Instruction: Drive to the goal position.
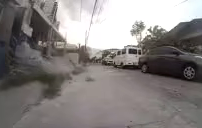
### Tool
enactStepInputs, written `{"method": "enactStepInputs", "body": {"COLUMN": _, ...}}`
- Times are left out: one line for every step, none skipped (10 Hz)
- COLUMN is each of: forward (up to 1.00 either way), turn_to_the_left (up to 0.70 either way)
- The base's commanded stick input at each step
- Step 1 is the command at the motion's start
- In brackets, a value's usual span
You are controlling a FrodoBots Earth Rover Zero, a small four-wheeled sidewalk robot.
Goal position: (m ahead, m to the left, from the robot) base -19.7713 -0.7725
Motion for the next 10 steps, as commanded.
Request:
{"method": "enactStepInputs", "body": {"forward": 0.0, "turn_to_the_left": -0.85}}
{"method": "enactStepInputs", "body": {"forward": 0.0, "turn_to_the_left": -0.85}}
{"method": "enactStepInputs", "body": {"forward": 0.0, "turn_to_the_left": -0.85}}
{"method": "enactStepInputs", "body": {"forward": 0.0, "turn_to_the_left": -0.85}}
{"method": "enactStepInputs", "body": {"forward": 0.0, "turn_to_the_left": -0.85}}
{"method": "enactStepInputs", "body": {"forward": 0.0, "turn_to_the_left": -0.85}}
{"method": "enactStepInputs", "body": {"forward": 0.0, "turn_to_the_left": -0.85}}
{"method": "enactStepInputs", "body": {"forward": 0.0, "turn_to_the_left": -0.85}}
{"method": "enactStepInputs", "body": {"forward": 0.0, "turn_to_the_left": -0.85}}
{"method": "enactStepInputs", "body": {"forward": 0.0, "turn_to_the_left": -0.85}}
